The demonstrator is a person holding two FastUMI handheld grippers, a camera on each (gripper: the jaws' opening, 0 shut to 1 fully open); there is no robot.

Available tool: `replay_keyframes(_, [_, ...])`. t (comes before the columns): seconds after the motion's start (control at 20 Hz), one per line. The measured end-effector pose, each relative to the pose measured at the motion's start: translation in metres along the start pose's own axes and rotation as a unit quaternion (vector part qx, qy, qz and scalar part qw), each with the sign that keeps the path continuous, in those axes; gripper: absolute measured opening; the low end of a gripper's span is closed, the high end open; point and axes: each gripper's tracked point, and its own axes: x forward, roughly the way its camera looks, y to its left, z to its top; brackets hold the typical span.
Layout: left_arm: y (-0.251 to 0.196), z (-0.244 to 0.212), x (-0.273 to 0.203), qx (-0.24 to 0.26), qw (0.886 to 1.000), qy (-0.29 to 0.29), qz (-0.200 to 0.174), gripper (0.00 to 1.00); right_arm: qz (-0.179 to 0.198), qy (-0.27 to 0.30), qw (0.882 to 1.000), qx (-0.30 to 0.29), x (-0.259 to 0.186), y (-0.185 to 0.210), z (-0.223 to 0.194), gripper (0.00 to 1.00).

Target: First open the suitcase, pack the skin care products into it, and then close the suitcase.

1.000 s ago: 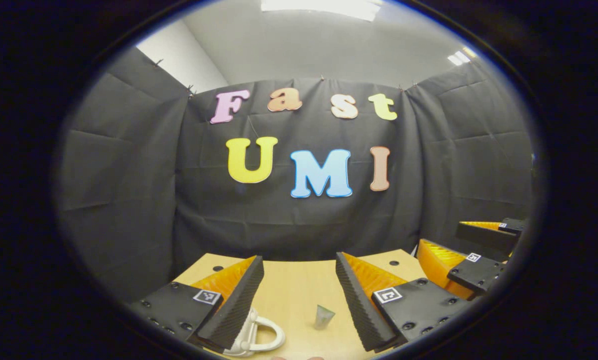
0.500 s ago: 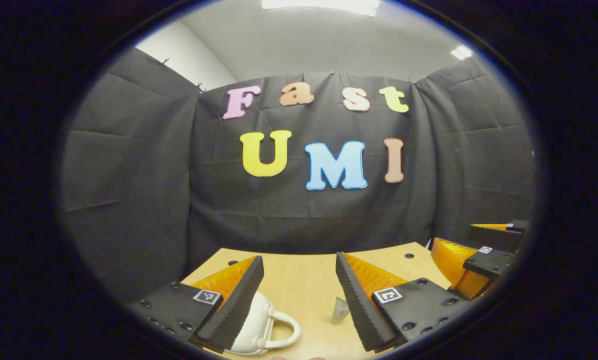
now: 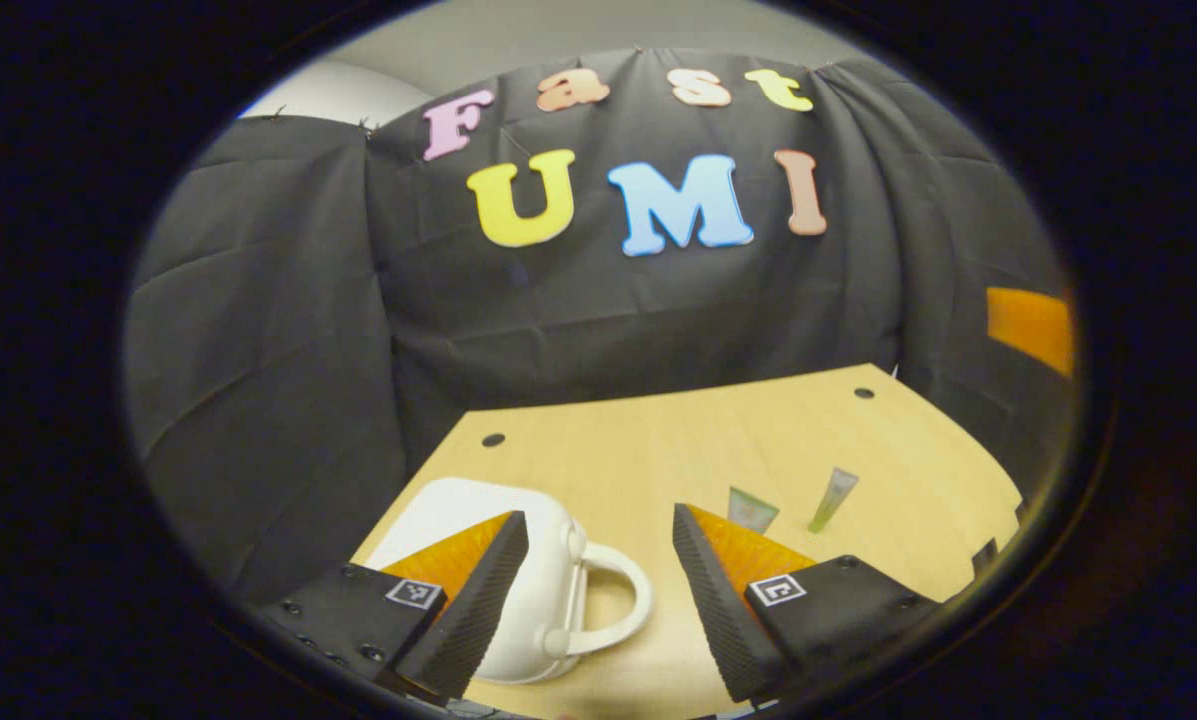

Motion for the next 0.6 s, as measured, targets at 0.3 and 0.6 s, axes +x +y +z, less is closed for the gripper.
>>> replay_keyframes(0.3, [-0.019, -0.1, 0.064, 0.021, 0.989, 0.145, -0.013, 0.98, -0.064, 0.017, 0.998, -0.017, -0.013, -0.051, -0.007, 0.95])
replay_keyframes(0.6, [-0.02, -0.148, 0.095, 0.026, 0.975, 0.222, 0.004, 0.94, -0.098, 0.065, 0.992, -0.036, -0.027, -0.076, -0.03, 0.94])
